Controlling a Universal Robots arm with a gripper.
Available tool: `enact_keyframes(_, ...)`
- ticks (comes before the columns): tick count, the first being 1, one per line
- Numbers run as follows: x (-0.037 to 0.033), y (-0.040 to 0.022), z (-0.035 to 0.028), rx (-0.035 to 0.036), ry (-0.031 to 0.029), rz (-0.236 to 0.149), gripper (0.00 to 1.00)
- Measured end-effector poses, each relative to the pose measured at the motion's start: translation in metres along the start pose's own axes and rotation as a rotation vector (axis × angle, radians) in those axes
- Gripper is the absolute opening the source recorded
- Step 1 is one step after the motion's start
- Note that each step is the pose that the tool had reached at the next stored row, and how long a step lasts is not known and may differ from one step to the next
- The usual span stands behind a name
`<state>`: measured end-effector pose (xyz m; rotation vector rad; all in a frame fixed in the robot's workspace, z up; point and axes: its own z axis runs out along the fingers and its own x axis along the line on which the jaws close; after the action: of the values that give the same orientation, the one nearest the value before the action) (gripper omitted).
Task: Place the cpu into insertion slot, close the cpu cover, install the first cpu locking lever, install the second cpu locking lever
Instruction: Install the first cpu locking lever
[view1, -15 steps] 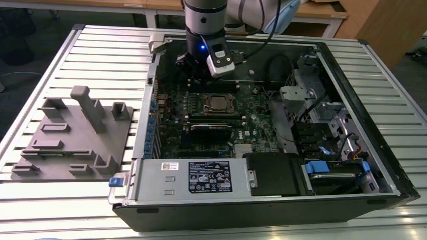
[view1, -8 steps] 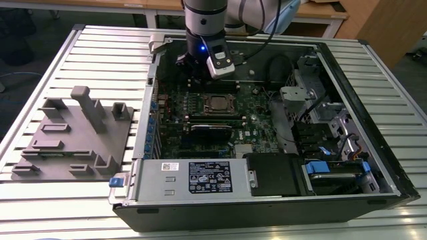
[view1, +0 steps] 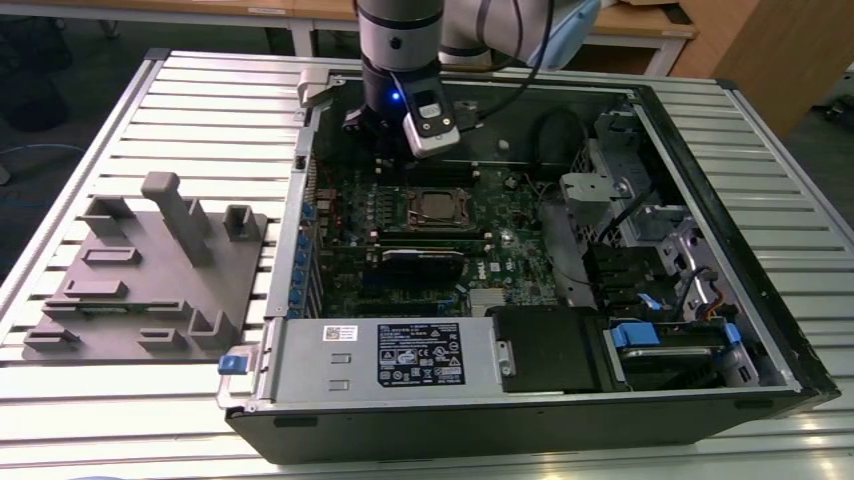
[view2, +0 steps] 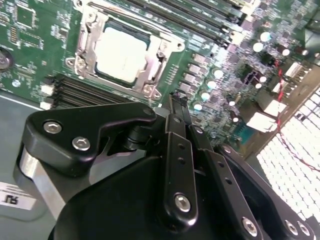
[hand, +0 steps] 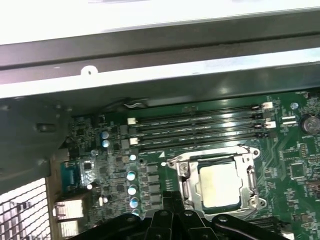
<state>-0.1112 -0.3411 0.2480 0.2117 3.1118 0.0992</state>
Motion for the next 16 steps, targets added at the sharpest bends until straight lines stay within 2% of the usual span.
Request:
enact_keyframes(3, 0.0031, -0.0004, 0.0001, -0.0001, 0.0, 0.0, 0.1)
enact_keyframes(7, 0.0031, -0.0005, 0.0, 0.0, 0.0001, 0.0, 0.1)
enact_keyframes(8, 0.0032, -0.0006, -0.0001, -0.0033, 0.0006, 0.0, 0.1)
enact_keyframes(10, 0.0031, -0.0009, 0.0, -0.0198, 0.0028, 0.001, 0.1)
enact_keyframes(15, 0.0036, -0.0024, 0.0001, -0.0559, 0.0077, 0.001, 0.1)
enact_keyframes(16, 0.0043, -0.0026, 0.0002, -0.0604, 0.0083, 0.001, 0.1)
